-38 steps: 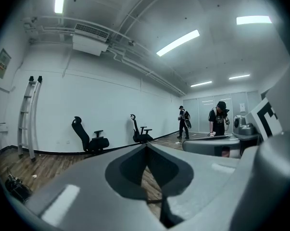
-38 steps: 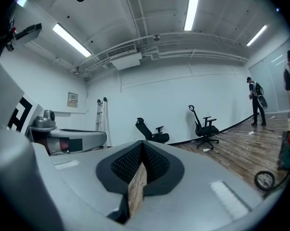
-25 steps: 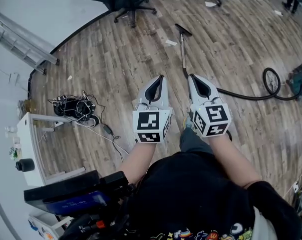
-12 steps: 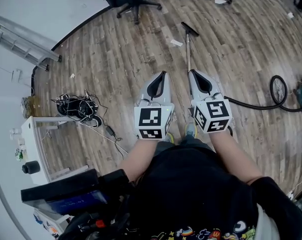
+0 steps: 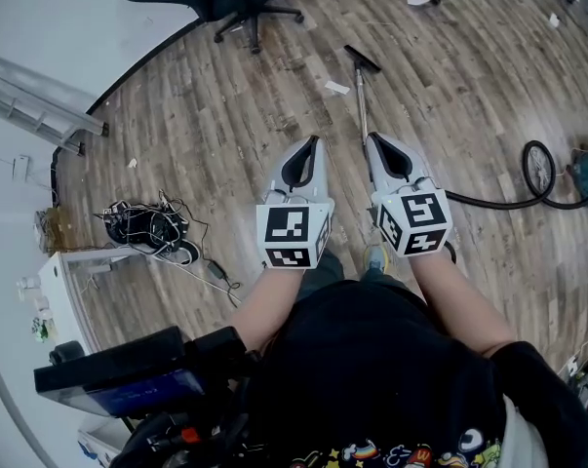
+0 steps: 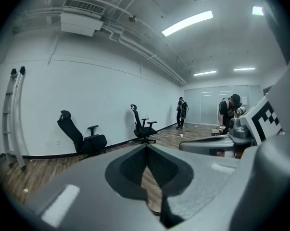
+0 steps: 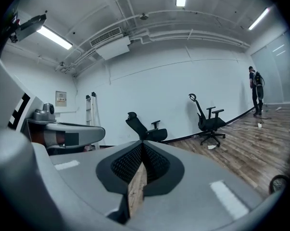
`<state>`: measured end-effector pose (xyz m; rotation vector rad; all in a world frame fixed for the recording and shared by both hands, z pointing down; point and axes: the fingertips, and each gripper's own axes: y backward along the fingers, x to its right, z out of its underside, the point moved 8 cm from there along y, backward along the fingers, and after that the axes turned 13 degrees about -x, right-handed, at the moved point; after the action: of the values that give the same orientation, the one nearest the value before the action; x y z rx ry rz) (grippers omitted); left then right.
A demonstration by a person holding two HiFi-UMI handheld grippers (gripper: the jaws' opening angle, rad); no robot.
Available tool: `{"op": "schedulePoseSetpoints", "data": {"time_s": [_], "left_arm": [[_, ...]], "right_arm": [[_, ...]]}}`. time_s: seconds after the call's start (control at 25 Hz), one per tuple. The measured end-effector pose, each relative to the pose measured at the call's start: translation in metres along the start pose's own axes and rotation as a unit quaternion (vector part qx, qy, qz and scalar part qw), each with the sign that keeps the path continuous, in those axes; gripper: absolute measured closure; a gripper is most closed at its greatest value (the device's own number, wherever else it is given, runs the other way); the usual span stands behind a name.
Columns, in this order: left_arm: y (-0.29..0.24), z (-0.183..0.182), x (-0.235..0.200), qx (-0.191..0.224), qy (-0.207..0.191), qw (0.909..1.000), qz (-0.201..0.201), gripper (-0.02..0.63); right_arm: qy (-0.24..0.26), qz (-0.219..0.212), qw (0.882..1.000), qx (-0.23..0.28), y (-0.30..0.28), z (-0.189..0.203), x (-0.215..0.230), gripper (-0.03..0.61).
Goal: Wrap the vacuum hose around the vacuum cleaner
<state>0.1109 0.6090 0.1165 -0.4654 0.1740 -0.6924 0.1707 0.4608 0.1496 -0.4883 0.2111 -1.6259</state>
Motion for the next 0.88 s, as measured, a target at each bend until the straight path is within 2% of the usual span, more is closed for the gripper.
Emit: {"op": "schedulePoseSetpoints", "data": {"time_s": [0.48,0.88], "left_arm": [[-0.011,-0.006,-0.146,0.013,0.004,0.9987,0.050,0.613],[-0.028,-0.025,-0.190,0.015,-0.027,0.9957,0.088,0.613]], "right_arm": [[-0.010,0.069,0.998,0.001,-0.092,-0.031,-0.081,0.558],[-0.026,0.098,0.995,0.022,-0.128,-0.051,-0.100,0.558]]}}
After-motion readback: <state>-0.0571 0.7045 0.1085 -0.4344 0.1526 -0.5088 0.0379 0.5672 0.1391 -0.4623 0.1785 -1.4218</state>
